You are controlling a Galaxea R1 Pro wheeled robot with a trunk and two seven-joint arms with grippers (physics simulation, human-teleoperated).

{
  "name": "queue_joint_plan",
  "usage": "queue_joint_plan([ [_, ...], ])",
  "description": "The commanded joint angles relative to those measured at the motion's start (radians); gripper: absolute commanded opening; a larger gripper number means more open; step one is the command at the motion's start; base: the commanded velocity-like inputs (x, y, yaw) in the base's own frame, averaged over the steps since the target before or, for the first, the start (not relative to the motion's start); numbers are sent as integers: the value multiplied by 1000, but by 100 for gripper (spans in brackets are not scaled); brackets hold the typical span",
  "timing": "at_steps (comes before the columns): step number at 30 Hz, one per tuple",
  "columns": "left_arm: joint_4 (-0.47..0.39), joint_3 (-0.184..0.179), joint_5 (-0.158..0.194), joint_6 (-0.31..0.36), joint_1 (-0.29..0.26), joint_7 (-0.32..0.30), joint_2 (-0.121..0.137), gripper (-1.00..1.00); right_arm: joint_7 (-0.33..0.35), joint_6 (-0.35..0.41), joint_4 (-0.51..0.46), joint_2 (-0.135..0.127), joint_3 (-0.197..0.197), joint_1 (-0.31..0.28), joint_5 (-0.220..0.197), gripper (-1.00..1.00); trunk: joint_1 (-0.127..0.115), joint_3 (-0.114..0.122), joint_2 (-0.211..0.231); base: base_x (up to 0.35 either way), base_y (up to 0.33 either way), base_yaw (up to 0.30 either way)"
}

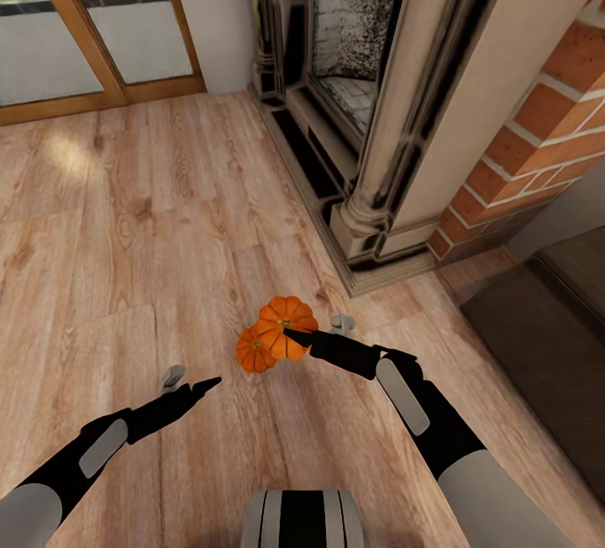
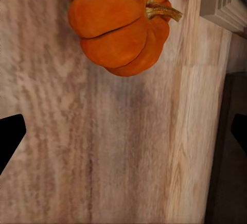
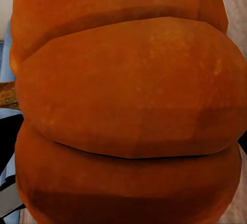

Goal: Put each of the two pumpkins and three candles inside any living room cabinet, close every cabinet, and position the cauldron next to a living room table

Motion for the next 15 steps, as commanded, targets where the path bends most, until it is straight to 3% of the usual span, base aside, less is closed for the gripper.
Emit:
queue_joint_plan([
  [1,0,0,0,0,0,0,1,100,0,-1,0,1,0,0,-1,-100,0,0,0,0,0,0],
  [15,9,1,-1,-4,0,3,-4,100,0,0,-10,0,1,0,-2,-100,0,0,0,94,-80,0],
])
